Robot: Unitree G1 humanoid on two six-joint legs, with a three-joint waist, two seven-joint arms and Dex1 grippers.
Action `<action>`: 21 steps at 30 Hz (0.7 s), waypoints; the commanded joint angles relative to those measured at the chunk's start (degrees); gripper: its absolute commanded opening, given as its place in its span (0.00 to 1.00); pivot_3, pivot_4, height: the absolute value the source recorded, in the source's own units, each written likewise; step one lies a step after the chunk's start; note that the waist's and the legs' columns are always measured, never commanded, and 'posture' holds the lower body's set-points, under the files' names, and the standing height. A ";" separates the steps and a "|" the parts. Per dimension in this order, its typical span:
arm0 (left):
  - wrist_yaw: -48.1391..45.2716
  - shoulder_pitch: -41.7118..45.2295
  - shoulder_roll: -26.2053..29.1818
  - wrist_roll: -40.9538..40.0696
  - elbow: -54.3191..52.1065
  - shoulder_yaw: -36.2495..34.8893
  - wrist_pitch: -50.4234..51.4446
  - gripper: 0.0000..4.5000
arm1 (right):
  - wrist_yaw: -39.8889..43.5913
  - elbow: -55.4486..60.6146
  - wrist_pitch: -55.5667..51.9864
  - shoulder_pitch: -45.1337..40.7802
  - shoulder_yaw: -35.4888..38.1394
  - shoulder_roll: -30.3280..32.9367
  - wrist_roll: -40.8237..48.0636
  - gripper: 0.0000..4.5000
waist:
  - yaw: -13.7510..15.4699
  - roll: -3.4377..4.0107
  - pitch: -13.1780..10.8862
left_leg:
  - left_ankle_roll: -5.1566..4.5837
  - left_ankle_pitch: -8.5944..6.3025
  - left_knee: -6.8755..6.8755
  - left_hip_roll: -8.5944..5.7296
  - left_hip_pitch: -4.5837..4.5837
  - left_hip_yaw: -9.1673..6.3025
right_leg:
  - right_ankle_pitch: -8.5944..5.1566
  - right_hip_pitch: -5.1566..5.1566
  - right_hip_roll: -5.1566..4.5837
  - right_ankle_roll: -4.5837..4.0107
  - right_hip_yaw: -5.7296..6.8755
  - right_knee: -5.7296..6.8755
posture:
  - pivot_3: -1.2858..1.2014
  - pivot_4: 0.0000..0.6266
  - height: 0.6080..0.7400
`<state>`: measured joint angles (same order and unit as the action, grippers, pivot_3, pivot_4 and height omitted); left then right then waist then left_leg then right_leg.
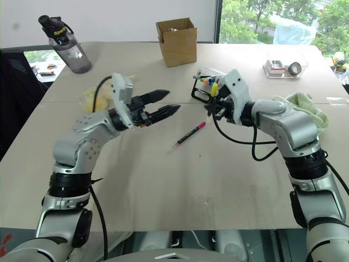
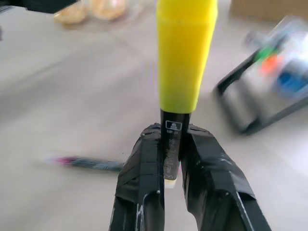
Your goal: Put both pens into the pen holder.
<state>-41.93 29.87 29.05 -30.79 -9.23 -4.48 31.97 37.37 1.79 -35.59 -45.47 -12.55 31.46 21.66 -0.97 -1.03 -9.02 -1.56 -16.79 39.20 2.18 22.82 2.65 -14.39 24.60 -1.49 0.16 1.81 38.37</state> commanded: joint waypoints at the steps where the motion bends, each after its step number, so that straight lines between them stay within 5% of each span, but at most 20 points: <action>1: 5.84 -1.08 1.47 2.59 -5.46 -2.53 0.60 0.81 | 2.03 -11.46 27.62 -6.42 -2.46 -4.19 -11.09 0.02 | -0.36 -0.08 -0.10 | 0.08 0.04 0.00 0.00 -0.07 0.01 | 0.00 0.01 0.05 0.00 -0.15 0.04 | 0.52 0.24 0.97; 8: 11.78 -1.45 1.12 2.56 -12.01 -2.30 4.99 0.81 | -2.87 -40.00 58.04 -16.53 -3.34 -11.03 -24.06 0.02 | 0.41 -0.15 -0.15 | 0.16 0.09 0.01 0.00 0.00 0.07 | 0.00 0.09 -0.13 -0.01 -0.06 0.14 | 0.52 0.24 0.97; 21: 14.79 -2.87 0.69 0.30 -13.96 -4.00 8.60 0.81 | -10.62 -60.73 70.85 -23.46 -3.76 -11.53 -36.33 0.02 | 0.03 -0.12 -0.17 | 0.33 0.19 0.06 -0.02 -0.10 0.13 | 0.00 0.12 -0.28 -0.02 0.01 0.45 | 0.52 0.24 0.97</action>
<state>-27.34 26.71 29.71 -29.53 -21.89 -6.72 40.65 28.30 -59.34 33.86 -66.51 -17.21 19.51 -14.39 -0.94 -1.15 -9.19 -1.21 -16.58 39.26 2.16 22.70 2.77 -14.38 24.72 -1.77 0.14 1.81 38.84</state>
